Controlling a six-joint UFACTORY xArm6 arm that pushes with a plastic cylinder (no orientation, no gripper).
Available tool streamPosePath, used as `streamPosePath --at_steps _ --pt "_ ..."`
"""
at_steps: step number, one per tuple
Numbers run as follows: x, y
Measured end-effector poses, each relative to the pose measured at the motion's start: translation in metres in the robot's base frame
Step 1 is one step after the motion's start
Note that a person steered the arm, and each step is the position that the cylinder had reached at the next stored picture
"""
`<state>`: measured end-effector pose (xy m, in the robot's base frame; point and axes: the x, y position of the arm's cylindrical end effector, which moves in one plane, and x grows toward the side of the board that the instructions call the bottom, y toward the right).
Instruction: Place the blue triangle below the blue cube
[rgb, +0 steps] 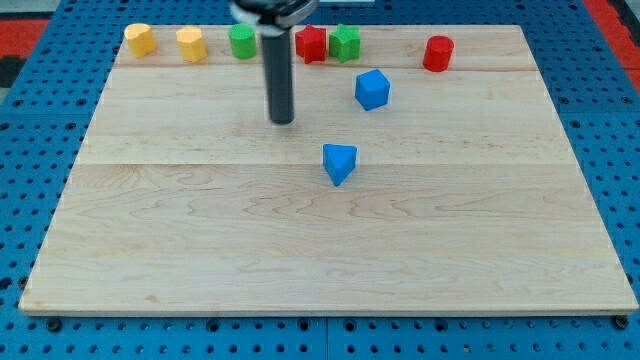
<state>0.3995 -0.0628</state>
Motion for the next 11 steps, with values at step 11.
streamPosePath --at_steps 11 --pt "0.01 0.111"
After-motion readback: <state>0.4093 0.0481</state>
